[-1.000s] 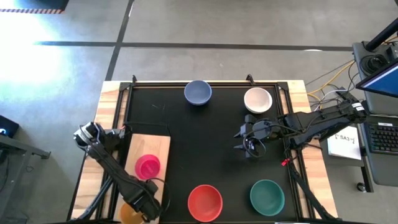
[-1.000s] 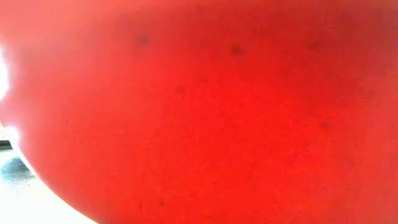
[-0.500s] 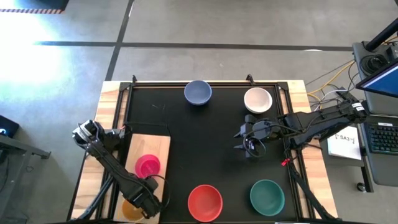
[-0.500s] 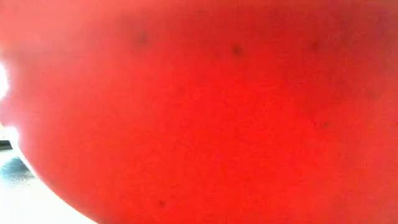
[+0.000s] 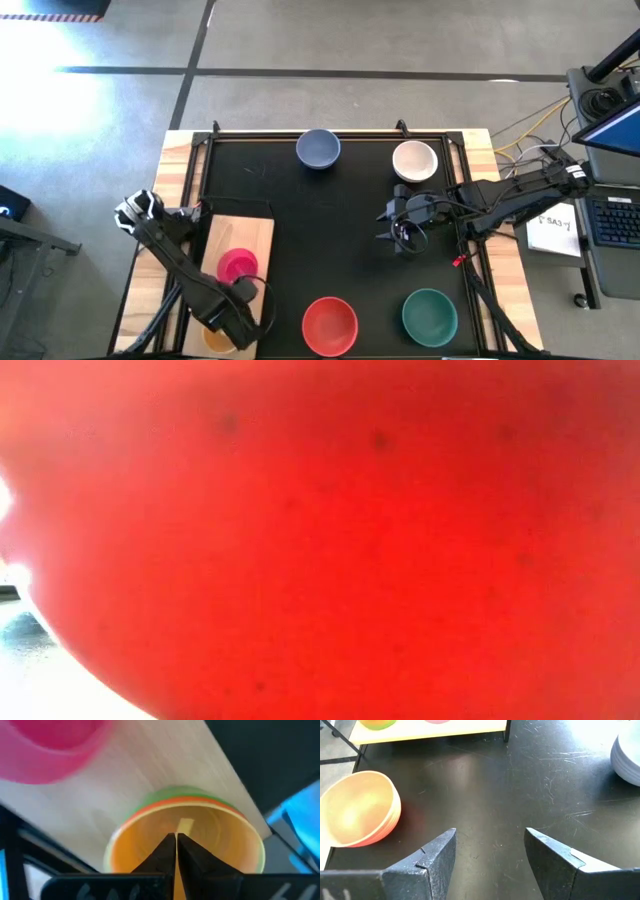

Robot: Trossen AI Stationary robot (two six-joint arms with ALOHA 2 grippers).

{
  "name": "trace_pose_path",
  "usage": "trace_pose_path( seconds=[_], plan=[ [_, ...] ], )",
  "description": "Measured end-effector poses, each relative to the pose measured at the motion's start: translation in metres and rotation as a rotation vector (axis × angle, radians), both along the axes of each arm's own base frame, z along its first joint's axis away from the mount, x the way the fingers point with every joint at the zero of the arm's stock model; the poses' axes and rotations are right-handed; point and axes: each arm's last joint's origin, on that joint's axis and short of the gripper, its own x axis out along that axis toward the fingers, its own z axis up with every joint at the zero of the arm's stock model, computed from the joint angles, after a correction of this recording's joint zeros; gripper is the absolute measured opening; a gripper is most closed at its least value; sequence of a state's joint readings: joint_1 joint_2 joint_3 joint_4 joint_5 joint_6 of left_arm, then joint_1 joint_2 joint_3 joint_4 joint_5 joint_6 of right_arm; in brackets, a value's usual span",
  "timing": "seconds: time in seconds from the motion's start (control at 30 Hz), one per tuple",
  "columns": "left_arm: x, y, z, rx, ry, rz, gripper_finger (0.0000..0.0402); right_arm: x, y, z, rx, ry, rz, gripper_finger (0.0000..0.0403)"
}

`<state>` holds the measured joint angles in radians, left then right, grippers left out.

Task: Place and stack bowls onto a shelf
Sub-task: Stack the pink bowl on the yellow bowl on the shelf

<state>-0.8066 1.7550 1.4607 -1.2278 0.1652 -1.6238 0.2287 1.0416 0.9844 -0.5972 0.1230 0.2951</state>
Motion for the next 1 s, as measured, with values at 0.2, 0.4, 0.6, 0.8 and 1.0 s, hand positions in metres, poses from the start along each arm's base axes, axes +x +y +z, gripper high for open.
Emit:
trace_pose_path(
  seconds=[0.2, 0.4, 0.6, 0.8, 1.0],
  plan=[
    [-0.005, 0.01, 0.029, 0.143, 0.008, 0.046, 0.0001, 0.0, 0.0, 0.0, -0.008, -0.001, 0.007, 0.0221],
    [0.004, 0.024, 0.033, 0.254, -0.064, -0.004, 0.0041, 0.0, 0.0, 0.0, -0.013, 0.0, 0.011, 0.0221],
    [0.018, 0.034, 0.024, 0.278, -0.037, -0.105, 0.0097, -0.001, 0.0, -0.001, -0.009, 0.017, 0.004, 0.0221],
    [0.027, 0.049, 0.011, 0.299, 0.001, -0.059, 0.0127, -0.003, -0.001, -0.003, -0.015, 0.043, 0.005, 0.0221],
    [0.033, 0.055, 0.001, 0.263, 0.004, -0.056, 0.013, -0.004, -0.001, -0.004, -0.02, 0.057, 0.006, 0.0221]
  ],
)
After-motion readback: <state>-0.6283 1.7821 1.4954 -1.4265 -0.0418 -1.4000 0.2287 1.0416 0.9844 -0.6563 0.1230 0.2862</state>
